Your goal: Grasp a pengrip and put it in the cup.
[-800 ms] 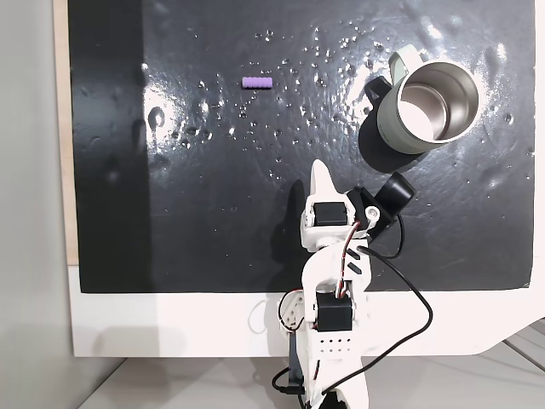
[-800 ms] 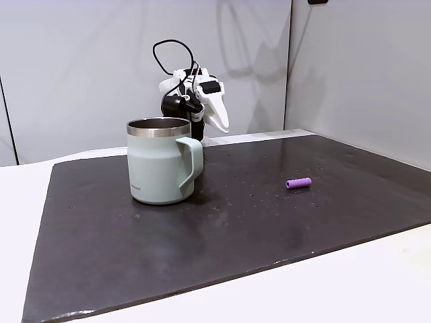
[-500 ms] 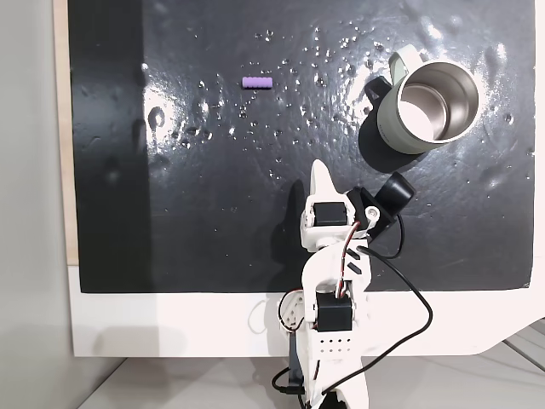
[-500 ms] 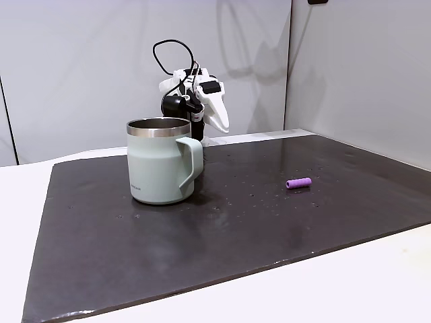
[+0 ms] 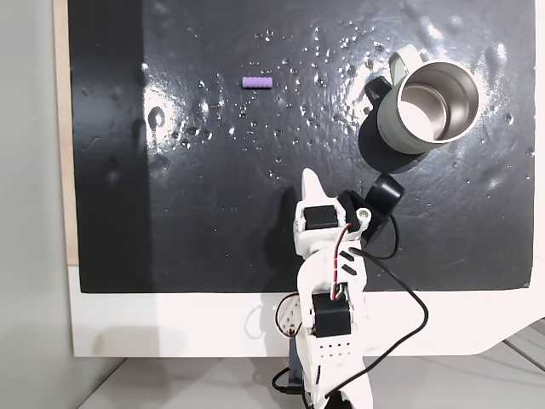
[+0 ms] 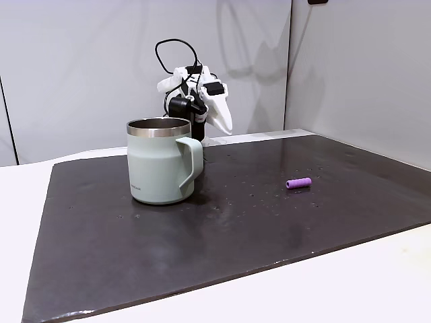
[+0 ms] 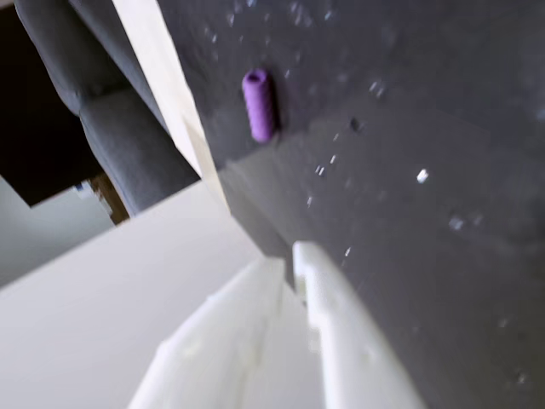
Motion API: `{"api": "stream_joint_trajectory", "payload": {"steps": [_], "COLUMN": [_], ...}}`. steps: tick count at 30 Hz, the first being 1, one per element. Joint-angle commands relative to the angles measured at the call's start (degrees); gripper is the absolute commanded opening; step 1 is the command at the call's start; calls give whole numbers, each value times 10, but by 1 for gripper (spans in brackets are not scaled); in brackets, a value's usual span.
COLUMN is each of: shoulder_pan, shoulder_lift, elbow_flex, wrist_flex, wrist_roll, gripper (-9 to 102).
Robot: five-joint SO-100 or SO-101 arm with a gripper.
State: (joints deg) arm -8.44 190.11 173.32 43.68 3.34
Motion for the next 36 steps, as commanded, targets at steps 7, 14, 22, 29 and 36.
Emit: {"api": "stream_joint_trajectory", "payload": {"steps": [7, 14, 22, 29, 36], "shoulder_pan": [-17, -38, -64, -103, -122], "shoulder_lift": [-276, -532, -797, -896, -1008], "elbow_flex": [-344, -637, -961, -1080, -1164], "wrist_flex": [64, 179, 340, 368, 393], "wrist_roll": [29, 36, 37, 33, 41], "gripper": [0, 0, 11, 20, 20]}}
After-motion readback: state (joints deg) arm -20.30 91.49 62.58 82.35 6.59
